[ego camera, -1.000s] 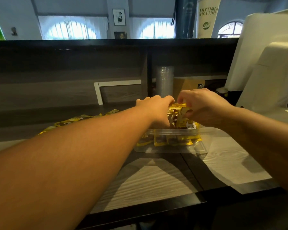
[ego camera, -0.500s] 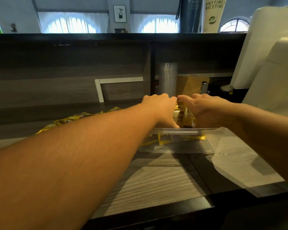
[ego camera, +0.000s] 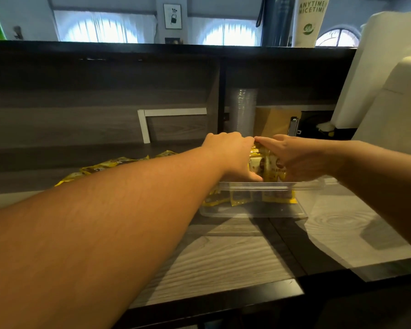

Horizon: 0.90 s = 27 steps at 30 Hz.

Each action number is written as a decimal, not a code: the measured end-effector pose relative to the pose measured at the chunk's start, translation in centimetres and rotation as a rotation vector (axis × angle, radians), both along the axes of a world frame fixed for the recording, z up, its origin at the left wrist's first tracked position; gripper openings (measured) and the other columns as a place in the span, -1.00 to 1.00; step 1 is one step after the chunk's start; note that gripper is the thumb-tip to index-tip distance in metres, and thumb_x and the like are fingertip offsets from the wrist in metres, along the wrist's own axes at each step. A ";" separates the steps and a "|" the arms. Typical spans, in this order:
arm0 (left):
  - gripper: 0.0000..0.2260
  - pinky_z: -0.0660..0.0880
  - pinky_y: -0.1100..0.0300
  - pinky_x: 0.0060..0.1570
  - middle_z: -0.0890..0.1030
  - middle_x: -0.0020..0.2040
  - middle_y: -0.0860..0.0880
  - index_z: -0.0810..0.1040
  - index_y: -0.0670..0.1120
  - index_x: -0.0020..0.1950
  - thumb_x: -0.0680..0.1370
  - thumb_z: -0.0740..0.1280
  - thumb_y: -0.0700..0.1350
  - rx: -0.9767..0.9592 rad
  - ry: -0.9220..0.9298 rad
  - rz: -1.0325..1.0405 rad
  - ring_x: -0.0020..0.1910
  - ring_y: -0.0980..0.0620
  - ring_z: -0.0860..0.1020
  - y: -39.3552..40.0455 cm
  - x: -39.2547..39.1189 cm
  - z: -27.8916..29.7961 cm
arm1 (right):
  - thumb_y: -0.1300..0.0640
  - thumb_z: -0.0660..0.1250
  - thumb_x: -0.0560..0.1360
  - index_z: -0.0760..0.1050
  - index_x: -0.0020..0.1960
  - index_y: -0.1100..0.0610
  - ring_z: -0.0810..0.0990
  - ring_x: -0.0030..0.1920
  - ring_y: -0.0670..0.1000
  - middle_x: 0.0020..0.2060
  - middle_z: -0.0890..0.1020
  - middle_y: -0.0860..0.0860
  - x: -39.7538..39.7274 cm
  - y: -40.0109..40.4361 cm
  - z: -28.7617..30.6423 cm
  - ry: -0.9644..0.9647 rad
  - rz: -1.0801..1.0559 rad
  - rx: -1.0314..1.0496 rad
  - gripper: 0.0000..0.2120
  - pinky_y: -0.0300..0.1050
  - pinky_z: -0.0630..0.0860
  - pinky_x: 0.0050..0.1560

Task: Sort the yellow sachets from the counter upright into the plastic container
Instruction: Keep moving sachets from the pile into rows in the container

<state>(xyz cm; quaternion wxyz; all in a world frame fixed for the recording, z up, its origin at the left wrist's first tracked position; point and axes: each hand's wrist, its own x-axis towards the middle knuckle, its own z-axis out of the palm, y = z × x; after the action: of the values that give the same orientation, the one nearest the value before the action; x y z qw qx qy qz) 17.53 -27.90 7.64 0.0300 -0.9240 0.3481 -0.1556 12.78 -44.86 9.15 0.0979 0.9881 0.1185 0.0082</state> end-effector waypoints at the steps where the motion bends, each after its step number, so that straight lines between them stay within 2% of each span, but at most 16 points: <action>1: -0.23 0.49 -0.11 0.14 0.53 0.23 0.00 0.31 0.07 0.47 0.38 0.34 0.44 -0.013 0.002 -0.004 0.18 -0.06 0.51 0.2 -0.1 0.1 | 0.07 0.45 0.47 -0.11 0.58 0.06 0.41 0.26 0.07 0.37 0.32 0.14 -0.2 0.2 0.2 0.006 -0.008 0.014 -0.08 -0.15 0.44 0.19; 4: -0.22 0.41 -0.17 0.26 0.50 0.32 0.02 0.27 0.13 0.51 0.39 0.32 0.45 -0.088 0.006 -0.031 0.29 -0.07 0.47 1.1 -0.5 0.5 | 0.01 0.50 0.41 0.04 0.56 0.02 0.43 0.19 0.01 0.33 0.39 0.10 -0.5 1.0 0.7 0.004 -0.017 0.088 -0.11 -0.18 0.44 0.16; 7: -0.29 0.36 -0.21 0.31 0.46 0.38 0.02 0.24 0.16 0.52 0.46 0.22 0.44 -0.210 0.030 -0.007 0.34 -0.09 0.44 3.0 -1.1 1.1 | -0.08 0.57 0.30 0.06 0.57 -0.01 0.39 0.36 0.10 0.43 0.37 0.08 -0.7 2.2 1.8 -0.100 -0.027 0.166 0.01 -0.02 0.36 0.32; 9: -0.37 0.35 -0.19 0.31 0.45 0.40 0.01 0.25 0.15 0.52 0.51 0.18 0.40 -0.299 0.044 0.040 0.36 -0.09 0.43 5.1 -1.5 1.3 | -0.13 0.55 0.30 0.09 0.56 -0.02 0.36 0.41 0.09 0.47 0.35 0.04 -0.9 3.8 2.6 -0.205 0.005 0.218 -0.02 -0.05 0.34 0.33; 13: -0.47 0.47 -0.12 0.22 0.44 0.36 0.01 0.31 0.13 0.48 0.56 0.23 0.28 -0.487 0.082 0.131 0.29 -0.06 0.46 10.6 -1.8 0.7 | -0.10 0.49 0.41 0.20 0.52 -0.04 0.34 0.43 0.06 0.46 0.35 -0.02 -1.5 9.0 3.8 -0.334 0.120 0.337 -0.21 -0.14 0.32 0.24; 17: -0.52 0.49 0.07 0.03 0.42 0.32 -0.02 0.34 0.07 0.45 0.56 0.34 0.11 -0.563 0.016 0.274 0.17 -0.07 0.51 16.6 -1.6 -1.7 | -0.05 0.45 0.46 0.23 0.50 -0.05 0.22 0.50 0.06 0.52 0.21 0.00 -1.5 15.4 2.9 -0.294 0.214 0.429 -0.31 -0.10 0.28 0.34; 18: -0.51 0.48 0.09 0.01 0.40 0.34 -0.03 0.33 0.06 0.46 0.55 0.36 0.06 -0.575 -0.003 0.311 0.17 -0.08 0.52 18.0 -1.5 -2.5 | -0.03 0.44 0.47 0.23 0.50 -0.06 0.22 0.50 0.07 0.53 0.18 0.01 -1.3 17.0 2.3 -0.289 0.231 0.466 -0.32 -0.09 0.29 0.35; 20: -0.49 0.47 0.10 0.01 0.36 0.38 -0.04 0.32 0.06 0.47 0.55 0.38 0.02 -0.584 0.002 0.392 0.19 -0.10 0.51 20.4 -1.4 -3.9 | 0.05 0.43 0.49 0.26 0.49 -0.05 0.34 0.42 0.05 0.48 0.26 0.00 -0.7 19.7 0.5 -0.292 0.247 0.560 -0.37 -0.15 0.39 0.26; 22: -0.48 0.50 0.02 0.10 0.34 0.40 -0.03 0.32 0.08 0.47 0.54 0.38 0.07 -0.559 0.030 0.476 0.24 -0.11 0.49 21.9 -1.3 -5.2 | 0.13 0.38 0.50 0.28 0.47 -0.05 0.43 0.31 0.06 0.38 0.37 0.01 0.0 22.0 -1.5 -0.280 0.194 0.610 -0.42 -0.16 0.45 0.17; 23: -0.48 0.49 -0.04 0.18 0.34 0.41 -0.02 0.33 0.09 0.46 0.53 0.37 0.09 -0.534 0.036 0.494 0.29 -0.11 0.47 22.3 -1.2 -5.8 | 0.15 0.36 0.50 0.28 0.47 -0.04 0.43 0.30 0.09 0.35 0.40 0.03 0.5 22.8 -2.7 -0.257 0.129 0.581 -0.43 -0.08 0.47 0.19; 25: -0.48 0.38 -0.11 0.35 0.34 0.47 -0.01 0.35 0.10 0.47 0.53 0.33 0.13 -0.458 0.059 0.464 0.41 -0.08 0.37 22.5 -1.3 -6.9 | 0.10 0.33 0.50 0.25 0.47 -0.02 0.37 0.35 0.20 0.36 0.40 0.10 1.3 23.7 -4.9 -0.190 -0.026 0.419 -0.43 0.13 0.43 0.27; 27: -0.46 0.21 -0.15 0.47 0.27 0.55 0.02 0.31 0.12 0.52 0.55 0.27 0.19 -0.346 0.143 0.411 0.53 -0.03 0.21 22.4 -1.3 -7.6 | 0.02 0.27 0.52 0.29 0.45 0.02 0.33 0.37 0.26 0.37 0.40 0.15 2.0 23.9 -6.5 -0.116 -0.134 0.310 -0.49 0.20 0.35 0.32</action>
<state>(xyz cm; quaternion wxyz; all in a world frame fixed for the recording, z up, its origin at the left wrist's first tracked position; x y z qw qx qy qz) 16.21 -5.51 0.04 -0.1218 -0.9752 0.1230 -0.1377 14.80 -20.95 2.67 -0.0486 0.9949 0.0440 0.0767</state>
